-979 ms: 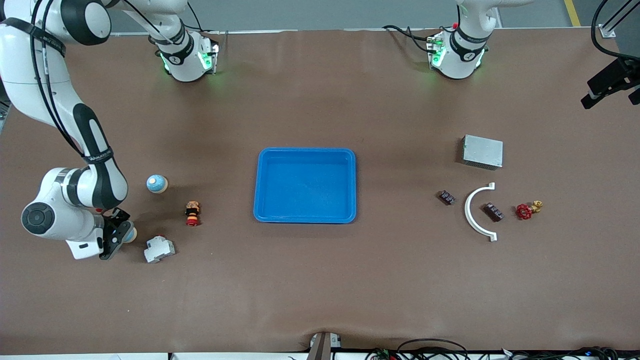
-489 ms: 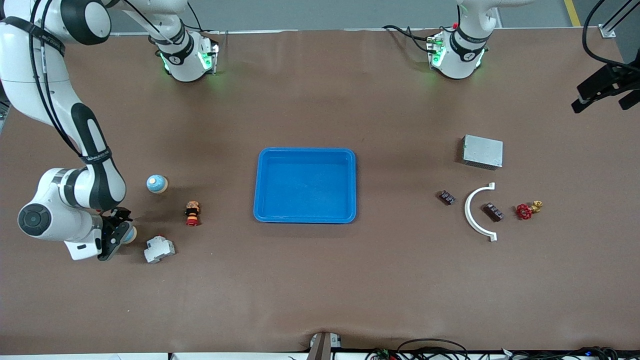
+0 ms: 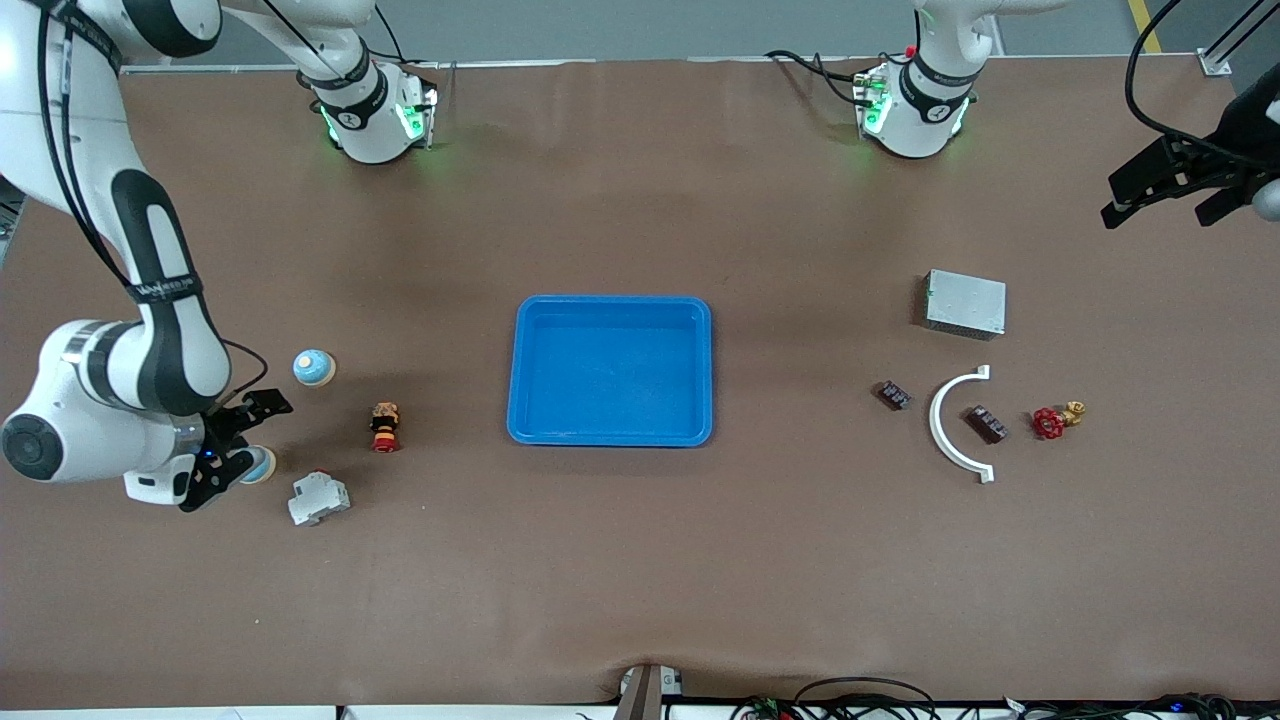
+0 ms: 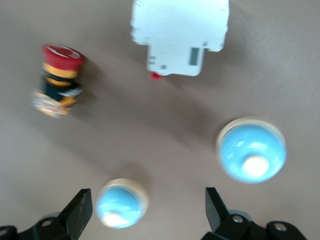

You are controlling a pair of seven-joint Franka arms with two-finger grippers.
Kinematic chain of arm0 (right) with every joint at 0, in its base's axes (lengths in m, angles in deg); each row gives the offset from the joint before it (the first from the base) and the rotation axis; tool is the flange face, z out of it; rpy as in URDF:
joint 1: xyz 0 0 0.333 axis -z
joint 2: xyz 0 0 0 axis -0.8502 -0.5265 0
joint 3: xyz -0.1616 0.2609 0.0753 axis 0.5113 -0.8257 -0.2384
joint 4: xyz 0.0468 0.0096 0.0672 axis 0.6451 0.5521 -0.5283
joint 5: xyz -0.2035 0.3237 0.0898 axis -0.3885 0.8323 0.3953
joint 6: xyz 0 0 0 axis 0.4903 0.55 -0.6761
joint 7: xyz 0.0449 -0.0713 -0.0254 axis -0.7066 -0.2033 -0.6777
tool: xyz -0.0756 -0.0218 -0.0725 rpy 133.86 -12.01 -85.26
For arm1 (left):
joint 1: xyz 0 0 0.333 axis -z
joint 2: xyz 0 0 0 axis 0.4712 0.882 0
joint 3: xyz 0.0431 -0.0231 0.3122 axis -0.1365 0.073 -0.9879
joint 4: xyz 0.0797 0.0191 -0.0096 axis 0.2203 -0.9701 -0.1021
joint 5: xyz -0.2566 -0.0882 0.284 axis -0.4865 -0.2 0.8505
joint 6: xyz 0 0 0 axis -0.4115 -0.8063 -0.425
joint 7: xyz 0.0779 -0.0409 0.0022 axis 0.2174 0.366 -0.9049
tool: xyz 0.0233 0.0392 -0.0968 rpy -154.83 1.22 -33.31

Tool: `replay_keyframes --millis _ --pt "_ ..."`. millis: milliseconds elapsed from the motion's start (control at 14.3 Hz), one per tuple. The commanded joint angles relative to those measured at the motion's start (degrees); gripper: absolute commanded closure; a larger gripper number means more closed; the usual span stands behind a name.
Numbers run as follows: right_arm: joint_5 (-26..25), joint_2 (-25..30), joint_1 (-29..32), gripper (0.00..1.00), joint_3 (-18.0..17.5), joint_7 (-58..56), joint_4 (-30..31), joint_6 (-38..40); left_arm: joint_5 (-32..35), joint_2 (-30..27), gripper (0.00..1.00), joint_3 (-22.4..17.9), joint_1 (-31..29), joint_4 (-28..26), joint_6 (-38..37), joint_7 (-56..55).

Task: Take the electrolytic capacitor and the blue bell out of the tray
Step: 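Lower the bell onto the table and open the right gripper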

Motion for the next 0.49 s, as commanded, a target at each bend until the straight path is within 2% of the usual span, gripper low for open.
replay_keyframes --millis 0,210,419 --pt "1.68 5.12 -1.43 0.00 0.47 6.92 0.63 2.05 -0.12 -3.37 0.00 0.75 -0.75 -3.75 -0.05 0.28" --pt "1.94 8.81 -2.40 0.00 0.91 19.89 0.72 0.72 -0.12 -4.69 0.00 1.01 -0.75 -5.60 0.21 0.28" --pt "2.03 13.82 -3.53 0.00 1.09 27.41 0.81 4.93 0.05 -4.69 0.00 2.42 -0.66 -5.34 0.21 -0.07"
